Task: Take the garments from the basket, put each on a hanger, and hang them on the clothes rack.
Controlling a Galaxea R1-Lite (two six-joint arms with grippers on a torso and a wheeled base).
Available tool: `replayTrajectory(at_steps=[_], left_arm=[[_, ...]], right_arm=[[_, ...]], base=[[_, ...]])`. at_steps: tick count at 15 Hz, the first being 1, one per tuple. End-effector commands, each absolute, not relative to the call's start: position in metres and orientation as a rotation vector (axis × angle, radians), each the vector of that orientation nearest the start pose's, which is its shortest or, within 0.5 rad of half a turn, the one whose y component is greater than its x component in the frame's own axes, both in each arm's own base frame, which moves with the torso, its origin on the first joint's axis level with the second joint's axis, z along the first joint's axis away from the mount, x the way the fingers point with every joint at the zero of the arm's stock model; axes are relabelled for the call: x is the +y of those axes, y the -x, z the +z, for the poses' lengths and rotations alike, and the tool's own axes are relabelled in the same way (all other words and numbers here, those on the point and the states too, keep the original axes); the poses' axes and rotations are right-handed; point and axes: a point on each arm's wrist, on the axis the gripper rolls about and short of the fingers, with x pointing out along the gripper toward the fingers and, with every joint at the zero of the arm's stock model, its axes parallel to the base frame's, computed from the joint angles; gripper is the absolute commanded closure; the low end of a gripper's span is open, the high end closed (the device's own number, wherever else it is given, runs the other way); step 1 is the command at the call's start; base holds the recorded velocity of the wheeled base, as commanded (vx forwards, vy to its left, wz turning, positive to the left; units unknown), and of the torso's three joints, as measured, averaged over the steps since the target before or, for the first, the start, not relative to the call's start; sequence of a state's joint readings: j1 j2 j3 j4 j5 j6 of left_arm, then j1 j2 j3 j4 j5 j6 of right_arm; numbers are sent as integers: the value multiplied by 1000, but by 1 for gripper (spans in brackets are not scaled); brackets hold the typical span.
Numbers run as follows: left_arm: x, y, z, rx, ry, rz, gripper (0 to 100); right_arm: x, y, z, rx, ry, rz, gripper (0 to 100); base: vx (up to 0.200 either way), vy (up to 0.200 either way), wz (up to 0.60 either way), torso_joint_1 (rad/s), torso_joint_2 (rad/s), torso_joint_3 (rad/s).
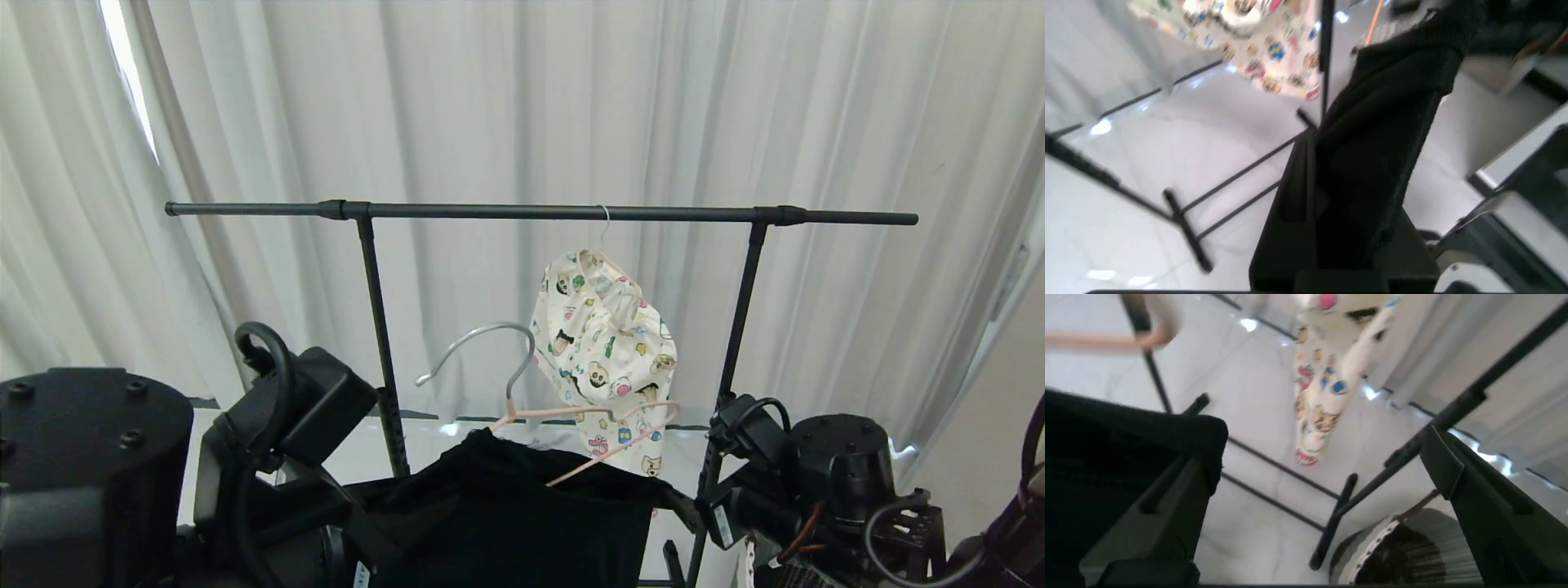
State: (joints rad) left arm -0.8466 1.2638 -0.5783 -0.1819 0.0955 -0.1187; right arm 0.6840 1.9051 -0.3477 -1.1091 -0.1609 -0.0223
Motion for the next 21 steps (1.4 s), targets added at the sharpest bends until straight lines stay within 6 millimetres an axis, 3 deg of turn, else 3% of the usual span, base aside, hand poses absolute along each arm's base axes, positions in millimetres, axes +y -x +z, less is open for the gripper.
replayTrajectory(at_steps=[1, 5, 8, 10, 15, 21], left_arm=[[-133, -120, 176, 529, -139, -700, 100], [-134, -120, 165, 577, -158, -710, 100], [-134, -119, 149, 654, -178, -744, 100], [-142, -127, 140, 701, -188, -727, 100], [-146, -132, 143, 704, -160, -716, 100], [-149, -132, 149, 607, -121, -743, 100]], right_arm=[[153, -219, 76, 371, 189, 463, 0], [142, -220, 95, 305, 162, 429, 0], [136, -214, 121, 208, 136, 427, 0], [128, -201, 143, 161, 133, 460, 0], [114, -172, 168, 163, 229, 637, 0], [118, -174, 200, 264, 258, 799, 0]], base=[[0, 0, 0, 0, 0, 0], [0, 0, 0, 0, 0, 0], [0, 0, 0, 0, 0, 0], [0, 0, 0, 0, 0, 0], [0, 0, 0, 0, 0, 0], [0, 0, 0, 0, 0, 0]])
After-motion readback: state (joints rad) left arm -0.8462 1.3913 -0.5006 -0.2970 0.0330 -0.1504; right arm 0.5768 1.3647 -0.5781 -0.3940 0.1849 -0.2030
